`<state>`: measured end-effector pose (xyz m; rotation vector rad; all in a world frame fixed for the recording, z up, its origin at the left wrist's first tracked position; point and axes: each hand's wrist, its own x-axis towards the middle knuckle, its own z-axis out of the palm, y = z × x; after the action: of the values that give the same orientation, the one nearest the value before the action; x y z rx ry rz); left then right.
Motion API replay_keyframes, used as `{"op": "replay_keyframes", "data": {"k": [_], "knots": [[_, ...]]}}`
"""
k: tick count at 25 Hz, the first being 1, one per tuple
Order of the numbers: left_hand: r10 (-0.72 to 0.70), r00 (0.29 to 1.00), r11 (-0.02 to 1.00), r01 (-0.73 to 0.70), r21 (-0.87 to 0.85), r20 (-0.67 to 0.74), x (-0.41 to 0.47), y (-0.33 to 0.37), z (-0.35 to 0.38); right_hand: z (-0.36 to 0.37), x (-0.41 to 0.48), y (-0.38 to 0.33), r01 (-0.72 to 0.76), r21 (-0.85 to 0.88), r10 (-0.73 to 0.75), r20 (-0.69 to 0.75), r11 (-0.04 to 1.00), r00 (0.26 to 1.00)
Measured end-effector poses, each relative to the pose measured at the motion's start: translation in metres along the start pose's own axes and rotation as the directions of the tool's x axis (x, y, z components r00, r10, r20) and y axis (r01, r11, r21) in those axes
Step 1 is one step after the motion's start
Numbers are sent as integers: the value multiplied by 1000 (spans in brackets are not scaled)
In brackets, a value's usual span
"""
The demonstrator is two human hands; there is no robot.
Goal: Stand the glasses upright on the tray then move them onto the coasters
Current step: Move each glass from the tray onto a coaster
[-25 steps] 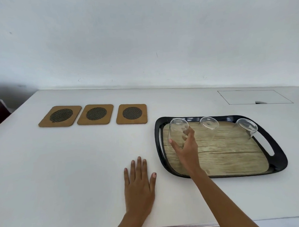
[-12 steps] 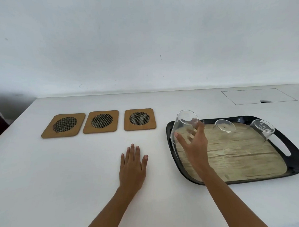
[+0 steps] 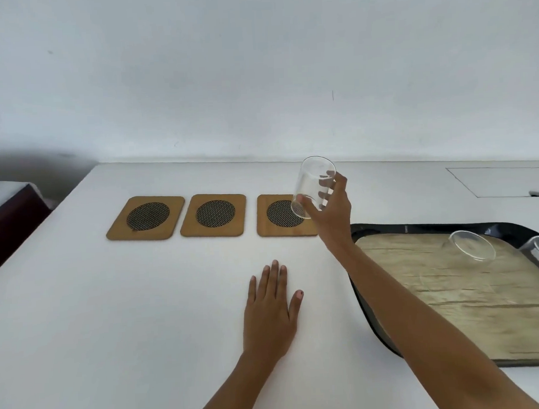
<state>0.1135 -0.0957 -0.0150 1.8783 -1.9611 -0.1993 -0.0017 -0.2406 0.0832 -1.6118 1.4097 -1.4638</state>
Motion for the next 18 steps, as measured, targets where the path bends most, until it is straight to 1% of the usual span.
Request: {"op": "replay_keyframes", "data": {"k": [5,9,13,18], "knots": [[-20,1000,999,20,-25,-2,2,-1,2,37,27,18,-20,-61,25,78,998,997],[-19,1000,999,19,-36,3,1,0,0,51,33,31,-49,-96,58,91,994,994],[-32,999,999,33,-36,32,2,0,0,61,31,42,-20,-123,33,111,992,993],[-47,997,998,49,-30,61,2,1,-1,65,33,49,-7,-162,22,96,987,995]]}}
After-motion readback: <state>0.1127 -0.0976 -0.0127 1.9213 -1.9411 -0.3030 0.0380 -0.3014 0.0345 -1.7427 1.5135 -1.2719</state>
